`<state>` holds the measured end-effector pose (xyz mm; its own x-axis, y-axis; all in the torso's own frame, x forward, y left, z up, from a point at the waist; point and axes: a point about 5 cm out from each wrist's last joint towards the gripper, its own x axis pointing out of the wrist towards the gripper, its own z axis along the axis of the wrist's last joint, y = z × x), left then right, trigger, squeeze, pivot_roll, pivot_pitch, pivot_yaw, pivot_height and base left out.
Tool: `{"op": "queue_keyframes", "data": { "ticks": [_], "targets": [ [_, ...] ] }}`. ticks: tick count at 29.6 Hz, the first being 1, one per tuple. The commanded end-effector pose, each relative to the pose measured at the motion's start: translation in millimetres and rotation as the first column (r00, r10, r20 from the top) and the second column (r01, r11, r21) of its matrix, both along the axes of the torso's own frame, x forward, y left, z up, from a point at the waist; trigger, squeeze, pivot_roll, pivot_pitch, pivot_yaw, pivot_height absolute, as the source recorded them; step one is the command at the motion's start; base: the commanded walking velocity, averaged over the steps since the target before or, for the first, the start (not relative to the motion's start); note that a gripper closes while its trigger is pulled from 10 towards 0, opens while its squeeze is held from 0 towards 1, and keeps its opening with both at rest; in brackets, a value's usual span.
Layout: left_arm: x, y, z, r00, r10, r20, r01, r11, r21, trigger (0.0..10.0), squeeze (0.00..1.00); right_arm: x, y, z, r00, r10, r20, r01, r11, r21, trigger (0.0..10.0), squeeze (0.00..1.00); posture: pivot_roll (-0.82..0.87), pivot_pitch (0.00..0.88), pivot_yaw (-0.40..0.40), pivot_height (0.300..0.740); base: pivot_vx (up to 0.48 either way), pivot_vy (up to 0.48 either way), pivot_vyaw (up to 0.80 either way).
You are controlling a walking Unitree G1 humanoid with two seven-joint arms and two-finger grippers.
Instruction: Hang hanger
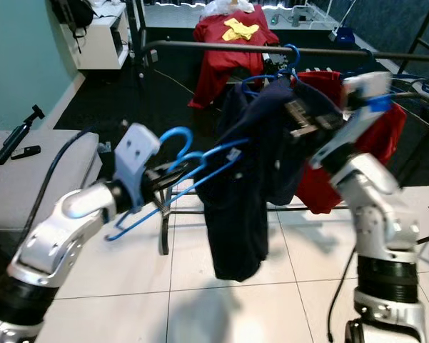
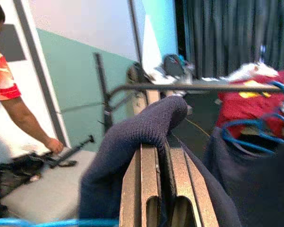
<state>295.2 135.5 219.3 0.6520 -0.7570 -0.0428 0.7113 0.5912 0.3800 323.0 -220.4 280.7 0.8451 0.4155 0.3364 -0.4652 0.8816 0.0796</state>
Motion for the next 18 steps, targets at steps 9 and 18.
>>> {"op": "queue_keyframes", "data": {
  "ticks": [9,18],
  "targets": [
    [-0.1,43.7,-12,0.987,-0.013,-0.159,-0.032,0.959,-0.28,10.0,0.0,3.6,-34.5,-98,0.87,-0.315,-0.379,0.222,0.937,-0.27,0.0,0.0,0.05,0.077,-0.044,0.74,0.0,0.0,0.0],
    [-9.8,42.9,-126,0.74,0.491,-0.46,-0.613,0.773,-0.161,10.0,0.0,-20.6,12.1,-143,0.885,-0.145,-0.443,0.059,0.978,-0.202,10.0,0.0,0.06,0.068,-0.049,0.74,0.0,0.0,0.37]
  ]
}}
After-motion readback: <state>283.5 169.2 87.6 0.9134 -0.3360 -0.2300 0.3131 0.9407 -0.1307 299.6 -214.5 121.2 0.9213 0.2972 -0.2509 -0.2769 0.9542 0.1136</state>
